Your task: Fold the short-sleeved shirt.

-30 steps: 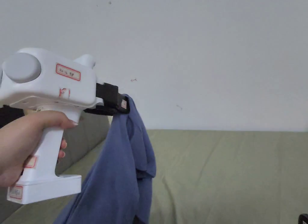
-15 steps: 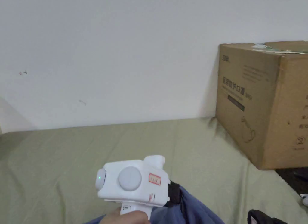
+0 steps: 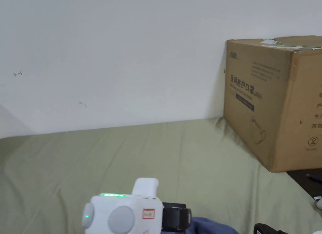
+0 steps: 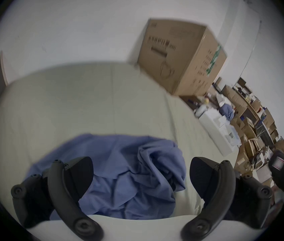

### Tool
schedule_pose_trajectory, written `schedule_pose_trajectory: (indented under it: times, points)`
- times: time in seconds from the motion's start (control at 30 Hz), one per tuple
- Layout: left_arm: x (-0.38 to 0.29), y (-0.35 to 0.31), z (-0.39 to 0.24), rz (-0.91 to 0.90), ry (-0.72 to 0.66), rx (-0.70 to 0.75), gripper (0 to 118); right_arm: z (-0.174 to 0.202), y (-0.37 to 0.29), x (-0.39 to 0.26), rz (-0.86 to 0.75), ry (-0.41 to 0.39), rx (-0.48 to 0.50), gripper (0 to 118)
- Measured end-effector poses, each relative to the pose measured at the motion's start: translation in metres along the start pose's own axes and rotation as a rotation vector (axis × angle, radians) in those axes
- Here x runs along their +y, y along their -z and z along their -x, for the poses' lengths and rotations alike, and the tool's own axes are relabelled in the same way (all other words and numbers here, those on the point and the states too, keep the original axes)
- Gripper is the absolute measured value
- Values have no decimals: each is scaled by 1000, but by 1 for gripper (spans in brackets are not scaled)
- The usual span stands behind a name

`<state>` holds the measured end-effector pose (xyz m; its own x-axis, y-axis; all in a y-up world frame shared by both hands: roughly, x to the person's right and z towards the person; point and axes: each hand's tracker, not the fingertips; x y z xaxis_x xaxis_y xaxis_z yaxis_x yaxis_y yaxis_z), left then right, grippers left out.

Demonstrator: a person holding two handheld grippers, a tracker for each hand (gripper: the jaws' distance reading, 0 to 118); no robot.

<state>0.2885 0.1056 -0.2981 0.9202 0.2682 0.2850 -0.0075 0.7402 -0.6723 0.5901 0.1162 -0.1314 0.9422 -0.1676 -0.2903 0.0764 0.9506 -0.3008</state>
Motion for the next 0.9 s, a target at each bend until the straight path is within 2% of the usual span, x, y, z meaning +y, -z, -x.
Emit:
schedule_pose_trajectory:
  times: [0.07,0.1,0.13,0.2,0.23,0.3,0.4,0.47,0.53,0.57,0.73,0.83,0.9]
  points:
    - [-11,-68,-4,-189,18,-9,106,4,-6,8,-41,-16,-4,0]
    - [-16,-95,-6,-245,35,13,93,7,-10,11,-58,-24,-7,0]
    - [-24,-123,-10,-321,59,69,66,12,-15,16,-80,-32,-12,0]
    - [-49,-166,-8,-435,80,211,19,19,-25,20,-129,-47,-22,0]
    - [-65,-187,-10,-499,75,258,2,24,-31,20,-163,-55,-39,0]
    - [-96,-218,-9,-597,69,287,0,34,-41,16,-230,-71,-56,0]
    - [-142,-245,-15,-704,70,437,0,47,-55,2,-335,-95,-99,0]
    - [-167,-247,-29,-747,94,512,0,54,-62,-11,-380,-114,-150,0]
    - [-186,-246,-34,-751,126,562,0,60,-66,-30,-449,-145,-257,0]
    - [-193,-243,-31,-760,149,570,0,59,-67,-40,-489,-138,-270,0]
    - [-206,-241,-29,-733,175,597,0,54,-64,-54,-366,-54,-308,0]
    - [-209,-245,-26,-781,89,599,0,54,-66,-57,-361,-76,-320,0]
    - [-208,-244,-27,-778,87,625,0,55,-68,-55,-368,-83,-308,0]
